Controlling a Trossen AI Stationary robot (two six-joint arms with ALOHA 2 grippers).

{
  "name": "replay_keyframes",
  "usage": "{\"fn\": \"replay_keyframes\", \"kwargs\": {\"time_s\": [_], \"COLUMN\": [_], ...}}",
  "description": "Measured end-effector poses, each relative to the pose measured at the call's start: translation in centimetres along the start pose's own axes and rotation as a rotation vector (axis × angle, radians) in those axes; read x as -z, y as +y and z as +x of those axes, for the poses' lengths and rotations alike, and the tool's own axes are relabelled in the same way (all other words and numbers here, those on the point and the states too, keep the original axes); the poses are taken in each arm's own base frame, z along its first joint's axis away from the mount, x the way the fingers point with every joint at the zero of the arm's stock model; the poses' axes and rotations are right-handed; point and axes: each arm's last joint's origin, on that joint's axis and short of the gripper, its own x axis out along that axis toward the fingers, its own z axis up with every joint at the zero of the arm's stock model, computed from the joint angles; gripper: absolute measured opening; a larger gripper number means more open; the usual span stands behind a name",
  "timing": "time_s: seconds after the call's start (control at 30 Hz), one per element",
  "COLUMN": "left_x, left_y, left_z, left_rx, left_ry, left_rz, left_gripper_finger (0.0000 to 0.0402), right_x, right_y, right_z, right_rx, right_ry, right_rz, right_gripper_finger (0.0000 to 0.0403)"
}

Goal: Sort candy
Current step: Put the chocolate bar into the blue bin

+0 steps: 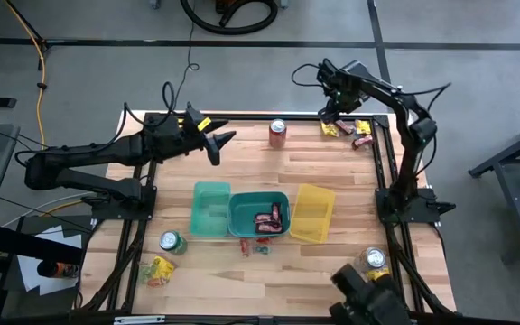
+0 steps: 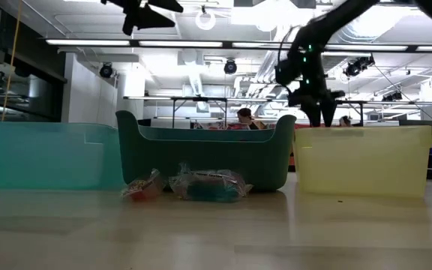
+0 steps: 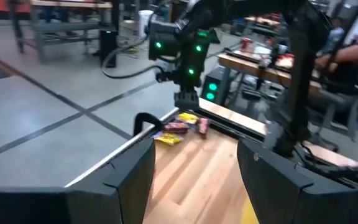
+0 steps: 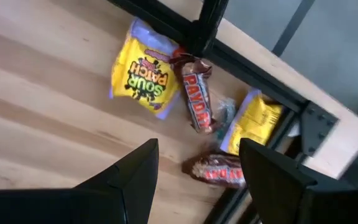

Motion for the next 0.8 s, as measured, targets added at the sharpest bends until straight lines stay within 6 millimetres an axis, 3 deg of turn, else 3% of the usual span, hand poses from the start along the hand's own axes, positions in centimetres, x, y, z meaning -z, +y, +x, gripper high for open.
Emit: {"fn": "replay_keyframes", "kwargs": {"time_s": [0.27,0.57,0.8], "left_x": [-0.1,-0.4,-0.6], "left_y": [0.5,1.8,2.7], "left_z": [0.1,0.4,0.6], "left_rx": [-0.041,-0.091,-0.079], "left_ry": [-0.006,-0.012,-0.01], "left_rz": [0.039,0.053,0.05], "left_gripper_finger": [0.0216,0.0216,0.0216], "right_x": [-0.8,3.0,2.8], "right_y": [-0.3,0.3,0.0], "right_z": [2.6,7.2,8.2], "right_rx": [-0.024,-0.021,0.072], "right_ry": [0.037,0.037,-0.067], "right_rz": [0.021,0.041,0.121], "right_gripper_finger": [0.022,0.022,0.022]}}
